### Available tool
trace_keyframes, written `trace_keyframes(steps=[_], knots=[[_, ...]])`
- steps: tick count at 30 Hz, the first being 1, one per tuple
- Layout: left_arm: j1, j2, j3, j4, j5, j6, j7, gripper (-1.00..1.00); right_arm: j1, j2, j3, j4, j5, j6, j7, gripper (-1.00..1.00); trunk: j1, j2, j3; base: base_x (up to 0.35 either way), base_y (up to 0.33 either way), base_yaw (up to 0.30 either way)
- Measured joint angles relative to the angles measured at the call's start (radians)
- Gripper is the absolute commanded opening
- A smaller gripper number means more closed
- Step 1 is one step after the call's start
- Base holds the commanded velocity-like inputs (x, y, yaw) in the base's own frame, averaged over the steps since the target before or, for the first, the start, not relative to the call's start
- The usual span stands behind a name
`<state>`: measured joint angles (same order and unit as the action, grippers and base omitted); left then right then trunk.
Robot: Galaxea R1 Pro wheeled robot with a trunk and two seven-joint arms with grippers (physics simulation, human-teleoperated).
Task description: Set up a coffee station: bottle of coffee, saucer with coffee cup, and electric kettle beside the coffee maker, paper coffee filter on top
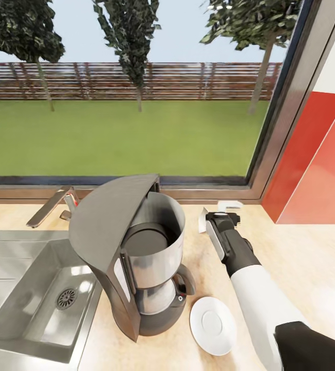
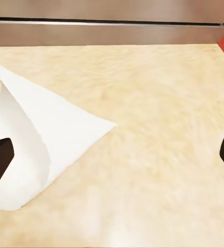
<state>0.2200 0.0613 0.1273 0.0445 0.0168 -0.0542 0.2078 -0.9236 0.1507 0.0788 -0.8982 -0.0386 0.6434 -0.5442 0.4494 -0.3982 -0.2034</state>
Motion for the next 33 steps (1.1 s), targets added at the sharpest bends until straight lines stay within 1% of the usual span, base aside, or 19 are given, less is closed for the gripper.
trace_keyframes(steps=[1, 3, 14, 16, 20, 33], knots=[[0.0, 0.0, 0.0, 0.0, 0.0, 0.0, 0.0, 1.0, -0.017, 0.0, 0.0, 0.023, 0.0, 0.0, 0.0, 1.0, 0.0, 0.0, 0.0, 0.0, 0.0, 0.0], [0.0, 0.0, 0.0, 0.0, 0.0, 0.0, 0.0, 1.0, -0.03, 0.0, 0.0, 0.04, -0.001, -0.001, 0.0, 1.0, 0.0, 0.0, 0.0, 0.0, 0.0, 0.0], [0.0, 0.0, -0.001, 0.0, 0.0, 0.0, -0.002, 1.0, -0.06, 0.001, 0.0, 0.078, -0.002, -0.003, 0.0, 1.0, 0.0, 0.0, 0.0, 0.0, 0.0, 0.0], [0.0, 0.0, -0.001, 0.0, 0.0, 0.0, -0.002, 1.0, -0.068, 0.001, 0.0, 0.102, -0.002, -0.003, 0.0, 1.0, 0.0, 0.0, 0.0, 0.0, 0.0, 0.0], [0.0, 0.0, 0.0, 0.0, 0.0, 0.0, -0.002, 1.0, -0.104, 0.002, 0.0, 0.184, -0.003, -0.005, 0.001, 1.0, 0.0, 0.0, 0.0, 0.0, 0.0, 0.0], [0.0, 0.0, 0.0, 0.0, 0.0, 0.0, -0.001, 1.0, -0.119, 0.003, 0.0, 0.199, -0.003, -0.007, 0.002, 1.0, 0.0, 0.0, 0.0, 0.0, 0.0, 0.0]])
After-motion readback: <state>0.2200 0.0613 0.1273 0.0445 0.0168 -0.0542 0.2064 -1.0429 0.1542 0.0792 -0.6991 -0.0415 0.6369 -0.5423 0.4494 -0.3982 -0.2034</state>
